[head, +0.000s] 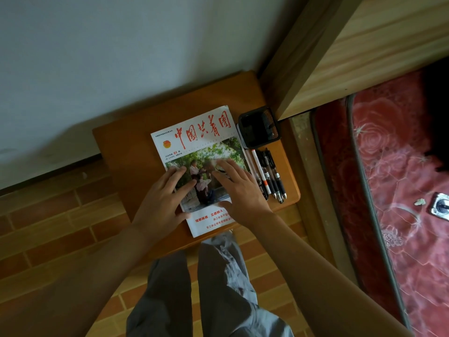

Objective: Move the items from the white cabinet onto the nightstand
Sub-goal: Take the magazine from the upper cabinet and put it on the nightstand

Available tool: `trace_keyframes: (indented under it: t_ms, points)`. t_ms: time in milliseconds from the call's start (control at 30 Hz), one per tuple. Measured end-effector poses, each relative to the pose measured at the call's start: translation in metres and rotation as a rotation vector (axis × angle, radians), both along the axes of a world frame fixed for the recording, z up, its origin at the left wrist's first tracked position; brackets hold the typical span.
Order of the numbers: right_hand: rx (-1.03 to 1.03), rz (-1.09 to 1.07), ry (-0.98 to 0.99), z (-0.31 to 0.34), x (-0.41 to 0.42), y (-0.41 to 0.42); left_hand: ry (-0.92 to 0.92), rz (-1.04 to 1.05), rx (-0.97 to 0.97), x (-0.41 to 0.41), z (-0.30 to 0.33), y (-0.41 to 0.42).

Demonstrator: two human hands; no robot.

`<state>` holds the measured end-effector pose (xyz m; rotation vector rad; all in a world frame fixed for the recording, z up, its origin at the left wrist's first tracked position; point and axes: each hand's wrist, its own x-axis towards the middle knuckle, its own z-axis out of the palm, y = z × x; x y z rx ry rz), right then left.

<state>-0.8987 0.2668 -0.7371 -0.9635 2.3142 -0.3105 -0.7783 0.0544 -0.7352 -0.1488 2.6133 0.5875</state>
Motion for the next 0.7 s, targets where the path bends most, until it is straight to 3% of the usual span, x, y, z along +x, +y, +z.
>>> trace_keyframes:
  t_ms: [333,700]
  points:
    - [0.093,0.049,-0.053,0.043,-0.005,-0.005,-0.001,0.046,-0.068,-0.011,0.042,0.006]
    - [0.109,0.067,-0.023,0.147,-0.001,-0.017,0.075,0.205,-0.171,0.015,0.165,-0.001]
